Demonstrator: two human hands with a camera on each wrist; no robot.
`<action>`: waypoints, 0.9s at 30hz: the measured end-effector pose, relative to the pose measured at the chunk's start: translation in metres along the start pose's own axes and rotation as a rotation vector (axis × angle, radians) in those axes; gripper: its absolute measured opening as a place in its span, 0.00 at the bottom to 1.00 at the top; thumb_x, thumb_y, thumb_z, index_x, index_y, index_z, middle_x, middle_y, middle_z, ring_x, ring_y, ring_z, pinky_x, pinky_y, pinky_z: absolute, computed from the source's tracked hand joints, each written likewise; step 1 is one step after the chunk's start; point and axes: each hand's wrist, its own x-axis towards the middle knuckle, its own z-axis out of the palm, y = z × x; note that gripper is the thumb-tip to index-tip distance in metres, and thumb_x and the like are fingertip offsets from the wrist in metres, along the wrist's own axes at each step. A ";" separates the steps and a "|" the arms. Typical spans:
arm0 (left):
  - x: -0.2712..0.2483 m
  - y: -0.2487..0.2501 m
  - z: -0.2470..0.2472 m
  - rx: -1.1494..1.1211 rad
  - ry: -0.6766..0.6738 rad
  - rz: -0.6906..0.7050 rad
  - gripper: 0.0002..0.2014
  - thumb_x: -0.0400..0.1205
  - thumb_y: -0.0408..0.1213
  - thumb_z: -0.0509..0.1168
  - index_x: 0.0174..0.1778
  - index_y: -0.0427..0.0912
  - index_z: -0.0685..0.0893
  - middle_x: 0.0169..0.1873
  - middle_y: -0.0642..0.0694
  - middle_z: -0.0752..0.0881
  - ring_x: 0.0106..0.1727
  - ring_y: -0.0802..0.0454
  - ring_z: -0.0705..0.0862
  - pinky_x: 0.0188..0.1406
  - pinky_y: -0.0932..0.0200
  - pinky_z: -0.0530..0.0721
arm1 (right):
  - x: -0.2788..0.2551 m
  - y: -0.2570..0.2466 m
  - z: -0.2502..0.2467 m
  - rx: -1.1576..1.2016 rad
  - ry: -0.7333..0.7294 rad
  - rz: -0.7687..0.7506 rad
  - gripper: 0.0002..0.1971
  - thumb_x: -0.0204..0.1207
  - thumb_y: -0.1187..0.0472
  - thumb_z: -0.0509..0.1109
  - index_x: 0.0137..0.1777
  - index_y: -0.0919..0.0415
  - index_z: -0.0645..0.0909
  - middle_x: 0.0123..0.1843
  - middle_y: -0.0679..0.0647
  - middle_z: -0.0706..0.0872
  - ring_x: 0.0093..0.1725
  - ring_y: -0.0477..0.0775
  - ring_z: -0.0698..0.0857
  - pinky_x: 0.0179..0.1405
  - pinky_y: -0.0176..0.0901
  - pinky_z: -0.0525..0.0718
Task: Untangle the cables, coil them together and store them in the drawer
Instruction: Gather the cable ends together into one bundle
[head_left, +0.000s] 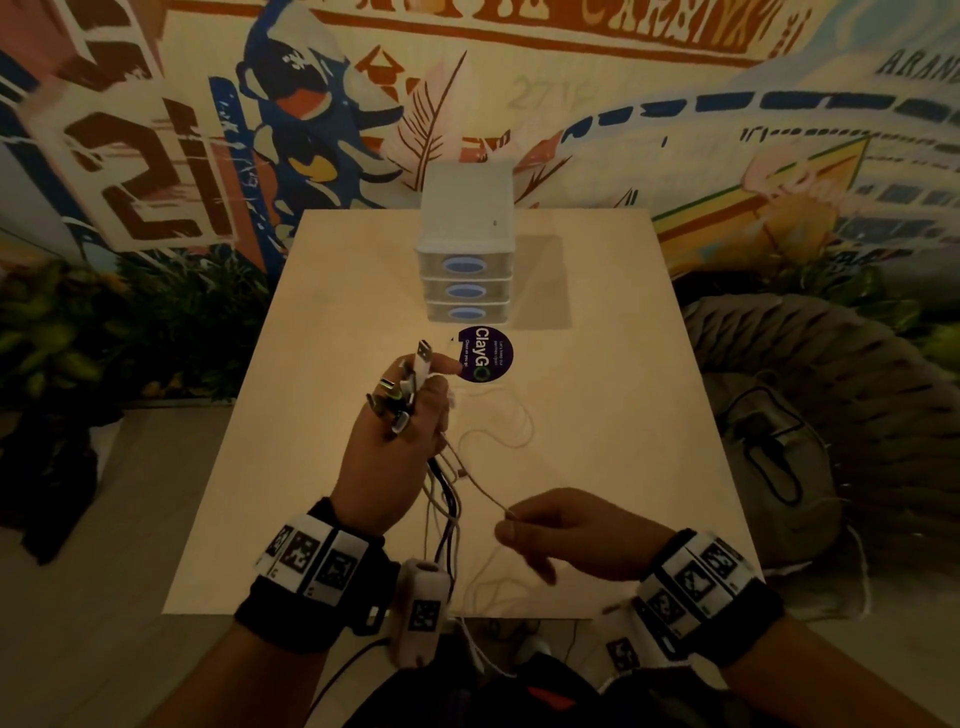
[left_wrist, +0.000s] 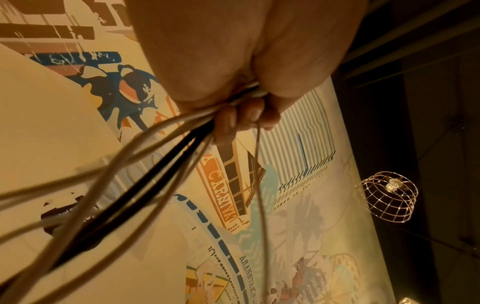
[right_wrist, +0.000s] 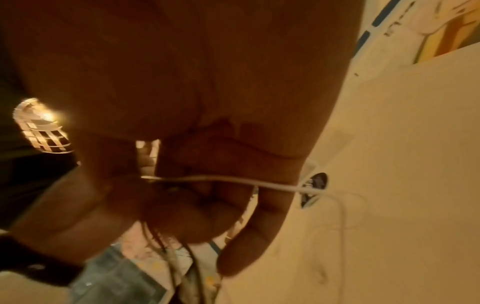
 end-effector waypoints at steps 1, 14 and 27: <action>0.001 0.000 -0.003 -0.004 0.027 0.006 0.09 0.92 0.31 0.55 0.58 0.38 0.81 0.26 0.55 0.72 0.28 0.56 0.68 0.27 0.59 0.70 | -0.001 0.014 -0.001 -0.026 0.059 0.025 0.28 0.83 0.34 0.62 0.33 0.58 0.76 0.31 0.50 0.78 0.34 0.47 0.80 0.48 0.41 0.82; 0.001 -0.005 -0.023 -0.046 0.199 0.071 0.10 0.93 0.30 0.53 0.54 0.45 0.78 0.26 0.55 0.75 0.26 0.58 0.70 0.27 0.55 0.67 | -0.065 0.198 0.054 -0.196 0.083 0.687 0.18 0.89 0.43 0.57 0.37 0.40 0.78 0.39 0.37 0.81 0.39 0.34 0.80 0.54 0.42 0.81; -0.008 -0.001 -0.007 -0.190 -0.219 -0.006 0.05 0.82 0.42 0.62 0.42 0.48 0.77 0.26 0.53 0.71 0.26 0.54 0.67 0.29 0.59 0.69 | -0.022 -0.001 -0.025 -0.062 0.326 0.009 0.20 0.86 0.41 0.56 0.65 0.45 0.86 0.53 0.44 0.92 0.49 0.45 0.90 0.52 0.38 0.86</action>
